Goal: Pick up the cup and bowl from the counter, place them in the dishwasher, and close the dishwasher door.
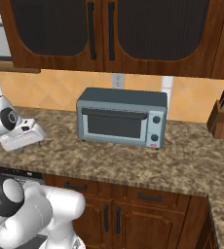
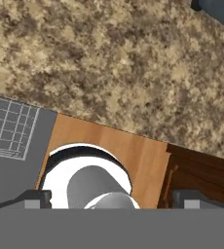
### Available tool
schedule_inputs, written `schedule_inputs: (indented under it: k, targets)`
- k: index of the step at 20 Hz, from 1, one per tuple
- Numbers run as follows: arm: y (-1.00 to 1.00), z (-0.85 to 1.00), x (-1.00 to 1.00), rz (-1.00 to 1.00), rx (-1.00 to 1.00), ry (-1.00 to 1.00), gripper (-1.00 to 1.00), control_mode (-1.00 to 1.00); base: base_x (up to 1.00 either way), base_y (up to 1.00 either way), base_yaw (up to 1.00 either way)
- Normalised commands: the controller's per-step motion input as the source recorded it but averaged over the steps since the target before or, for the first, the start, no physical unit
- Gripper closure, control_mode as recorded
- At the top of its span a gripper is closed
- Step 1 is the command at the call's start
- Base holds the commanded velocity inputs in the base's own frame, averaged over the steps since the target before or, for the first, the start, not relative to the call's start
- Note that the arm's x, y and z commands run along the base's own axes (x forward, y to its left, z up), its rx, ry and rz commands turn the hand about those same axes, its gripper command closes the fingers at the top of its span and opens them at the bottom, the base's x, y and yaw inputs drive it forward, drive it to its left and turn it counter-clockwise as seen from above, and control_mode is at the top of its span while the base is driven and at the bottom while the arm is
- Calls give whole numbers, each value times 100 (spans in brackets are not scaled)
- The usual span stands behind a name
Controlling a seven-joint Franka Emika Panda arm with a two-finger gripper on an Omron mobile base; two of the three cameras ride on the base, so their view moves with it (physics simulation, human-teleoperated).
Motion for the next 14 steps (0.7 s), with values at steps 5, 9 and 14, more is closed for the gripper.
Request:
schedule_inputs:
  k: [5, 9, 14]
  targets:
    - [0, 0, 96, -2, 0, 13, -100, -100, 0, 0, 0]
    - [7, -1, 53, -1, 1, 6, -100, -100, 0, 0, 0]
    - [29, -15, 10, 0, 11, 0, -100, -100, 0, 0, 0]
